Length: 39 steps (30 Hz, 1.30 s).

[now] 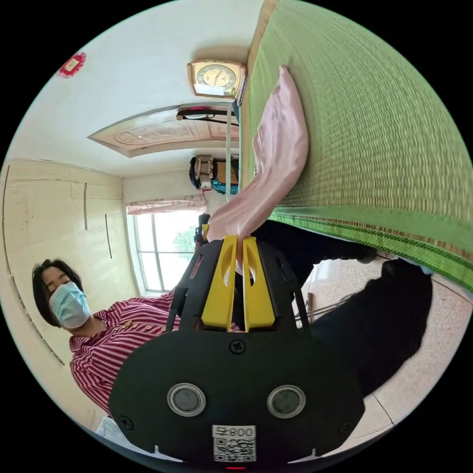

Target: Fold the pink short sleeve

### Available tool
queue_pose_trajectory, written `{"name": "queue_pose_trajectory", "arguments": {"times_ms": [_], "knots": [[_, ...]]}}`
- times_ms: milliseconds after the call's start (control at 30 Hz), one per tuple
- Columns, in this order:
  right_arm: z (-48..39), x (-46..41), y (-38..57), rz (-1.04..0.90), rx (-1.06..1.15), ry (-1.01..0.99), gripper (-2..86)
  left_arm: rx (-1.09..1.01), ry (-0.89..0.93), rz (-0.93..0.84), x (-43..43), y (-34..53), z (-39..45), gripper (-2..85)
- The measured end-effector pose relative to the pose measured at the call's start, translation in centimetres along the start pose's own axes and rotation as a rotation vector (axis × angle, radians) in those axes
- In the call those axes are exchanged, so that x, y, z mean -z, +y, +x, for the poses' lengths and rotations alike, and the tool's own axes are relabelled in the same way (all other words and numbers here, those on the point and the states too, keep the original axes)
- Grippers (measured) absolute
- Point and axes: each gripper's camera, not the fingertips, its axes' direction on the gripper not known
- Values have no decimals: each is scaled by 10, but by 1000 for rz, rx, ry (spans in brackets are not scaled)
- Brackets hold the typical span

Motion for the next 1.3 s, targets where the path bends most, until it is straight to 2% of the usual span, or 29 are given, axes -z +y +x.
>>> {"name": "queue_pose_trajectory", "arguments": {"times_ms": [200,467,733,1300], "knots": [[-26,14,-3,-27,-4,74,17,31,32,-49,-21,21,-17,32],[41,-4,4,25,-123,-12,44,126,14,-77,-35,35,-52,31],[53,-7,8,125,-141,-8,96,129,11,-85,-45,32,-61,31],[10,-102,-59,31,-57,142,87,118,34,-56,-68,52,-87,32]]}}
